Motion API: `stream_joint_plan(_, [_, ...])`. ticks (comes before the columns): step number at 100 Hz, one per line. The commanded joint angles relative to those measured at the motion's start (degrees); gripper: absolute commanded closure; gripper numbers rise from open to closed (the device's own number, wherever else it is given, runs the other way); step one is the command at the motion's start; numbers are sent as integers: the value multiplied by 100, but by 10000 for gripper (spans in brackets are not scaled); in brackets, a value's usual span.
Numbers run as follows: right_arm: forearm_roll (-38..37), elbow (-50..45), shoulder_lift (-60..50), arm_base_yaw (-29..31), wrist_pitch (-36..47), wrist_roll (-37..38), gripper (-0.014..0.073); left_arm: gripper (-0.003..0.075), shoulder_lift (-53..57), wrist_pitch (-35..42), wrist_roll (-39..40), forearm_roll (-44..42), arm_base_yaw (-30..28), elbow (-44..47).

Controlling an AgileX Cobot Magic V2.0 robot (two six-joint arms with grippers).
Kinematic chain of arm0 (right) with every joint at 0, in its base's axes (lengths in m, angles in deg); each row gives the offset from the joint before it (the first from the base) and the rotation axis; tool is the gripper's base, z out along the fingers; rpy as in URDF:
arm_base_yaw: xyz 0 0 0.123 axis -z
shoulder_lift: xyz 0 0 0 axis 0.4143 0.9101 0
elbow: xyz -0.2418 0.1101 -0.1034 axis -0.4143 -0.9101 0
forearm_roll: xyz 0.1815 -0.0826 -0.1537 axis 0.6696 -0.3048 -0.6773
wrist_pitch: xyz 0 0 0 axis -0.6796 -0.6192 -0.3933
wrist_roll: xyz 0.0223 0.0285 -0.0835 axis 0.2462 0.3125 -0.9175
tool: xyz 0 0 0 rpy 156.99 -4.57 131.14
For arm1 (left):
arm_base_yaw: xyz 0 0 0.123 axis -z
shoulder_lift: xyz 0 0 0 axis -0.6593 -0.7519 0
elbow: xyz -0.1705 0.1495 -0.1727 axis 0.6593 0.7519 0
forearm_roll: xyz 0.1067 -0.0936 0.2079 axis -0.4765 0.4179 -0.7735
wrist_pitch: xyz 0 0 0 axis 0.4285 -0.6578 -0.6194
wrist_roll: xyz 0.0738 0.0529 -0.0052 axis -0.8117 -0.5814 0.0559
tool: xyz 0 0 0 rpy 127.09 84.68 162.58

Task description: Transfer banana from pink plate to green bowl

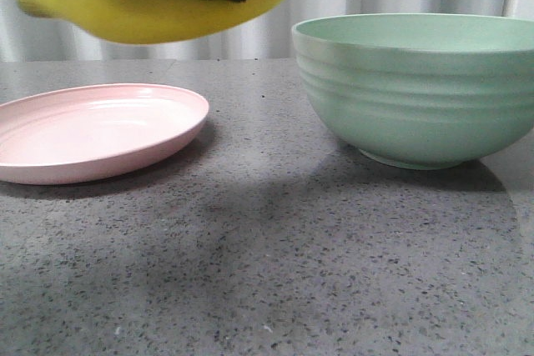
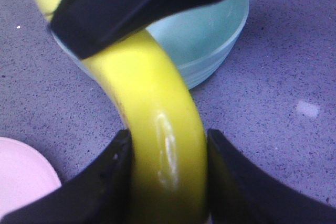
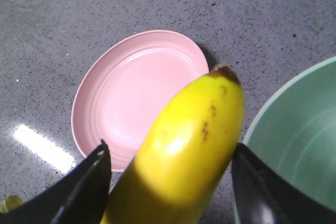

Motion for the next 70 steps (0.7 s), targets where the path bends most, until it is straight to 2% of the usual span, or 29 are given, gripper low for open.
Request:
stream_joint_plan(1, [208, 260, 8, -10, 300, -72, 195, 739, 145, 499, -11, 25, 44, -216])
stream_joint_plan(8, [233, 260, 19, -10, 262, -72, 216, 738, 145, 499, -11, 25, 44, -216])
stream_joint_plan(15, [233, 260, 8, -10, 227, -72, 287, 705, 145, 499, -11, 25, 44, -216])
stream_joint_plan(20, [233, 260, -3, -10, 222, -72, 361, 638, 145, 499, -11, 25, 44, -216])
stream_joint_plan(30, [233, 260, -15, -10, 248, -72, 548, 439, 145, 516, -11, 25, 44, -216])
stream_joint_plan(38, [233, 260, -15, -10, 358, -72, 675, 339, 158, 567, -11, -35, 33, -216])
stream_joint_plan(45, [233, 260, -15, -10, 469, -72, 672, 311, 212, 629, -11, -85, 33, -216])
stream_joint_plan(70, [233, 260, -339, 146, 1088, -72, 673, 311, 723, 669, -11, -261, 33, -216])
